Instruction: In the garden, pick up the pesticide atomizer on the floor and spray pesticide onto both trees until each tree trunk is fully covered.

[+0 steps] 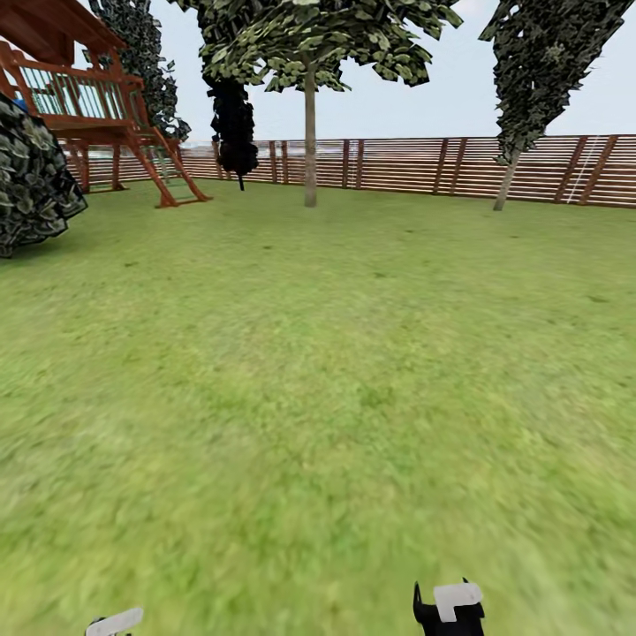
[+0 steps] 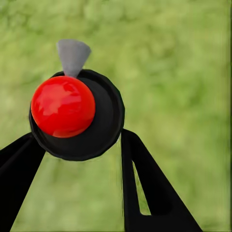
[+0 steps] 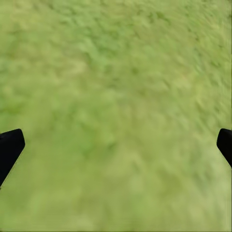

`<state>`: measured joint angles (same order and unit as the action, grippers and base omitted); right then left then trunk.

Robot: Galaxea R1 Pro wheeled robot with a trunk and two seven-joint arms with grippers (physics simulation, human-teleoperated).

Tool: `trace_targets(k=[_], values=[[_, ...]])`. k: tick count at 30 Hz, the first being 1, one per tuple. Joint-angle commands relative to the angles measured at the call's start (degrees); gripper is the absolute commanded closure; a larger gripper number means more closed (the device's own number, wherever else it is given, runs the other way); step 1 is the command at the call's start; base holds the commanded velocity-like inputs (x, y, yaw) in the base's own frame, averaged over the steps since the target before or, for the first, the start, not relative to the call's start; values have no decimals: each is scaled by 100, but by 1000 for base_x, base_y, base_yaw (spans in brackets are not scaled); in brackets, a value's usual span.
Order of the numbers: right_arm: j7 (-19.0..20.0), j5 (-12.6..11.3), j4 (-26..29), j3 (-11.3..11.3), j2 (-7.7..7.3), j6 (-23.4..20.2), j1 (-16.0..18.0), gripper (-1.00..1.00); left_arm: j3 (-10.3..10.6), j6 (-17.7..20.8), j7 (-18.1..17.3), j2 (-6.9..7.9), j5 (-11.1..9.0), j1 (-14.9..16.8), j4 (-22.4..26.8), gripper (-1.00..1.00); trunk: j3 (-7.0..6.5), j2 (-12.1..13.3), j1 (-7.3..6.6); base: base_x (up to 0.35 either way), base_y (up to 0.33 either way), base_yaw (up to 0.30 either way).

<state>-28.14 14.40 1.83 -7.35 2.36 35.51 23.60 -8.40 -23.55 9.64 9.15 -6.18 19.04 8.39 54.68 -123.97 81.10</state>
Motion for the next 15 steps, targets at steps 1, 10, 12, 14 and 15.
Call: trace_targets(k=[1, 10, 12, 14, 15], values=[[-60, 19, -7, -43, 1, -9, 4, -100, 14, -21, -10, 4, -58, 3, -4, 100, 5, -2, 3, 341, 0, 0], [-60, 19, -7, -46, 1, -9, 4, -100, 14, -25, -7, 8, -58, 3, -4, 100, 5, -2, 3, 341, 0, 0], [-60, 19, -7, -46, 1, -9, 4, -100, 14, -23, -7, 8, -58, 3, -4, 100, 5, -2, 3, 341, 0, 0], [-60, 19, -7, -42, 1, -9, 4, -100, 14, -24, -6, 8, -58, 3, -4, 100, 5, -2, 3, 341, 0, 0], [-60, 19, -7, -44, 1, -9, 4, -100, 14, -25, -8, 8, -58, 3, -4, 100, 5, -2, 3, 341, 0, 0]])
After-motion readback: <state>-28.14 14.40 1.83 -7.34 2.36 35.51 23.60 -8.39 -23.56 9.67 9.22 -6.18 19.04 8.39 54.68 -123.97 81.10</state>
